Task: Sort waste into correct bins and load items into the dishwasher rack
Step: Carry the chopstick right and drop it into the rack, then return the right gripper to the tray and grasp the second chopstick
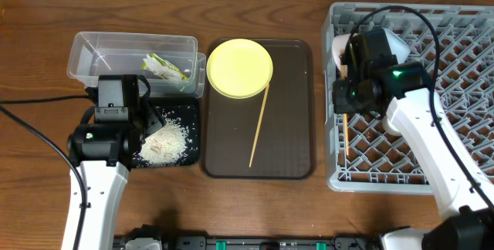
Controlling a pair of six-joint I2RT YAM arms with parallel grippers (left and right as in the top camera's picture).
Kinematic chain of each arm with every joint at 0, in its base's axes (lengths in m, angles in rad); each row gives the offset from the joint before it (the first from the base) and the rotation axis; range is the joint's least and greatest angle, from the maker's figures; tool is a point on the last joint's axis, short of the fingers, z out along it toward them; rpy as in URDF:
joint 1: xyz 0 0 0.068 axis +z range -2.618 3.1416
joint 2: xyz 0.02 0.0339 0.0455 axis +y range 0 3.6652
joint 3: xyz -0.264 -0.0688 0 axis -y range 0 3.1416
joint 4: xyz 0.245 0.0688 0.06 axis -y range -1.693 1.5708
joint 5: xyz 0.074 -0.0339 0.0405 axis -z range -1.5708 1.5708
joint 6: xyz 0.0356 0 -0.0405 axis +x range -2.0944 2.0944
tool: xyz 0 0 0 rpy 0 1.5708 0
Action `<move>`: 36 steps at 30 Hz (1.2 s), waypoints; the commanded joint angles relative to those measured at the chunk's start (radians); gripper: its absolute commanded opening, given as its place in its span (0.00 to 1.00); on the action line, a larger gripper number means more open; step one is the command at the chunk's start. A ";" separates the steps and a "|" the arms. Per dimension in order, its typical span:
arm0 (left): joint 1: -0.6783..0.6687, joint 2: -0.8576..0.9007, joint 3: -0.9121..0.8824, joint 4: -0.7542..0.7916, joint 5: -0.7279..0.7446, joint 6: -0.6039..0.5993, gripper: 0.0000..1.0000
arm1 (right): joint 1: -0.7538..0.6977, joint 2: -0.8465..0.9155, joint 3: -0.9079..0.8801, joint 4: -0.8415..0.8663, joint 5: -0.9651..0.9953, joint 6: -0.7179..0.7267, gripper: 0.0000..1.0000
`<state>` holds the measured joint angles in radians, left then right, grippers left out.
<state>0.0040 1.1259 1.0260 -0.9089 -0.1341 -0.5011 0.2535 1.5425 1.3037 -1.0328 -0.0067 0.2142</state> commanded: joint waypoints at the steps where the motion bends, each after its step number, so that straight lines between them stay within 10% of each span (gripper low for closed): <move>1: 0.004 0.004 0.006 0.001 -0.005 -0.010 0.72 | -0.023 0.023 -0.060 0.013 0.023 -0.021 0.01; 12: 0.004 0.004 0.006 0.000 -0.005 -0.010 0.72 | -0.025 0.032 -0.102 0.164 0.032 -0.021 0.32; 28: 0.004 0.004 0.006 0.001 -0.005 -0.010 0.72 | 0.225 0.102 -0.030 0.402 -0.124 -0.026 0.44; 36: 0.004 0.004 0.006 0.000 -0.005 -0.010 0.72 | 0.404 0.280 -0.030 0.416 0.034 0.200 0.46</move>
<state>0.0040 1.1259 1.0260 -0.9089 -0.1341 -0.5011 0.6113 1.7691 1.2625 -0.6212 -0.0525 0.3023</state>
